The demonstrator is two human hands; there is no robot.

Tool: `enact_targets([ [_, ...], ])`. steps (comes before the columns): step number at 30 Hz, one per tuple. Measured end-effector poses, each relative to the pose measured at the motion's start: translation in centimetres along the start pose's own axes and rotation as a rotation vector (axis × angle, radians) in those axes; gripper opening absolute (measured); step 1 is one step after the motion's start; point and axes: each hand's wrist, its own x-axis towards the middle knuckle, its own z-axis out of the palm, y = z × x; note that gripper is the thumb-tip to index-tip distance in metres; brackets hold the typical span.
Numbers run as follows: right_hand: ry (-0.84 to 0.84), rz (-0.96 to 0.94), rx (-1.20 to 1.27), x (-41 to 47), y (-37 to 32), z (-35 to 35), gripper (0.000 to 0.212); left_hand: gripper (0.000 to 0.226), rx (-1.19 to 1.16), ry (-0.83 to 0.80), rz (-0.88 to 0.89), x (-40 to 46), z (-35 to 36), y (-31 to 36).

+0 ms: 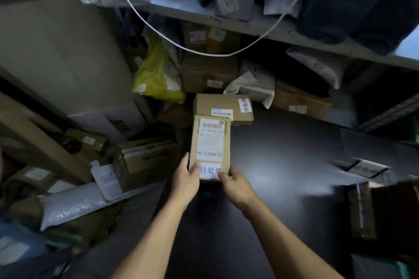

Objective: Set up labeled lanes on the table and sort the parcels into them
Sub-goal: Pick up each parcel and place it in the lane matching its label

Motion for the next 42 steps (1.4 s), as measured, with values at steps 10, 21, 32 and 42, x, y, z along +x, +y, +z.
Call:
enact_targets([
  [10,0.285,-0.125,0.254,-8.3,0.2,-4.5,0.016,0.039,-0.068,0.038,0.186,-10.3,0.4,6.0],
  [21,0.383,-0.088,-0.198,-18.8,-7.4,-17.6,0.016,0.024,-0.112,-0.053,0.405,-17.1,3.8,16.9],
  [32,0.183,0.1,-0.727,-26.2,-14.1,-33.9,0.023,0.018,-0.229,-0.309,0.452,-21.2,13.2,25.4],
  [42,0.014,0.232,-0.778,-25.1,-7.4,-44.1,0.023,0.035,-0.061,-0.445,0.355,-24.1,23.0,25.6],
])
